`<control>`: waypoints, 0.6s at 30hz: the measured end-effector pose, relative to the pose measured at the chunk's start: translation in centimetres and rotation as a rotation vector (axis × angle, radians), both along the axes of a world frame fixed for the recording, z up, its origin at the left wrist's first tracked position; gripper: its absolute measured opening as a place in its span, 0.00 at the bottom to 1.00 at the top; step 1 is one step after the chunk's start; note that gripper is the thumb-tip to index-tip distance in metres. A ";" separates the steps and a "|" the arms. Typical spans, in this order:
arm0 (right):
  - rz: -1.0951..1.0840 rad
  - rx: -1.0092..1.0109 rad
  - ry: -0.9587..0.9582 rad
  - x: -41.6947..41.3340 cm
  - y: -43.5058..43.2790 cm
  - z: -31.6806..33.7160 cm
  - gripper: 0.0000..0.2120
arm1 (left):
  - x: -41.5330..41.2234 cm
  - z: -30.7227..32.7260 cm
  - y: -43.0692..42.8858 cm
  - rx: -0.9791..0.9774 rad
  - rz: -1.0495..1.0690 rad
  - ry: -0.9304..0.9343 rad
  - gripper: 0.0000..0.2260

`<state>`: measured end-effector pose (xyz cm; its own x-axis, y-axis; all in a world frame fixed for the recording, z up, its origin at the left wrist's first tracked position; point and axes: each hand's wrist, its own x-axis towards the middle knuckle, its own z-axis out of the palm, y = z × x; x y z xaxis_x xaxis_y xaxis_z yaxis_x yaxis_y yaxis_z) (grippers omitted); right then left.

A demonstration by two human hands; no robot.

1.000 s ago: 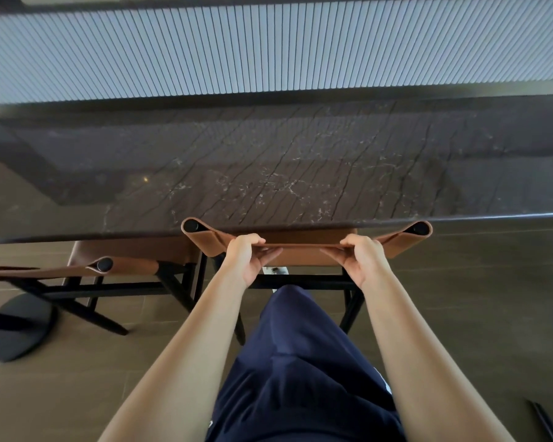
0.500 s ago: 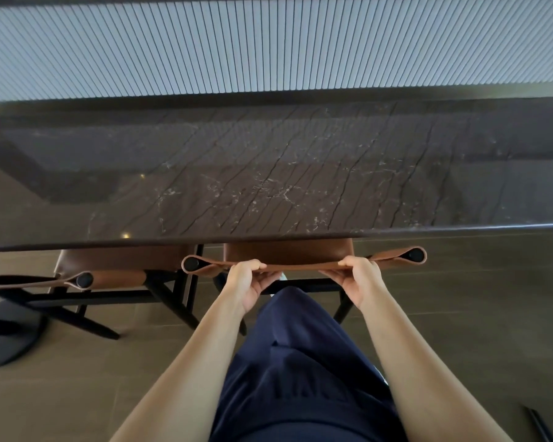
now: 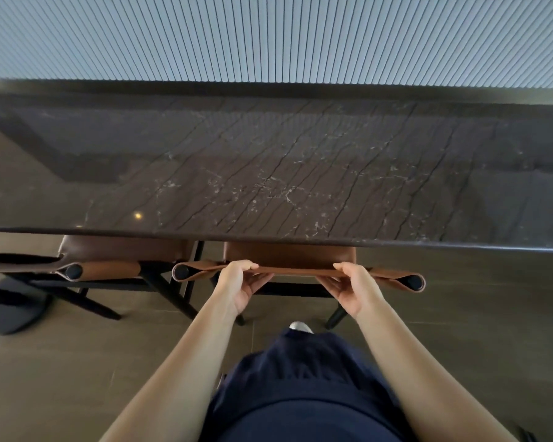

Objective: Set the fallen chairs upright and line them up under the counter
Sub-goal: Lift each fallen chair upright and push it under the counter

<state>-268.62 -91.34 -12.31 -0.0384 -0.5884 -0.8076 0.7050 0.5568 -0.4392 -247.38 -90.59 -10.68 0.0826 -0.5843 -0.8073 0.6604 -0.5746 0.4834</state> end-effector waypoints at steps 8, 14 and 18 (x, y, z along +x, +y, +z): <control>-0.048 0.031 -0.072 -0.8 -0.1 0.9 0.18 | -0.2 0.8 0.0 0.035 0.111 -0.009 0.09; -0.057 0.018 -0.079 -0.9 0.6 1.3 0.21 | 0.0 1.1 0.4 0.035 0.075 -0.023 0.11; -0.057 0.026 -0.107 -0.3 1.0 1.5 0.21 | 1.0 0.7 0.6 0.028 0.083 -0.027 0.09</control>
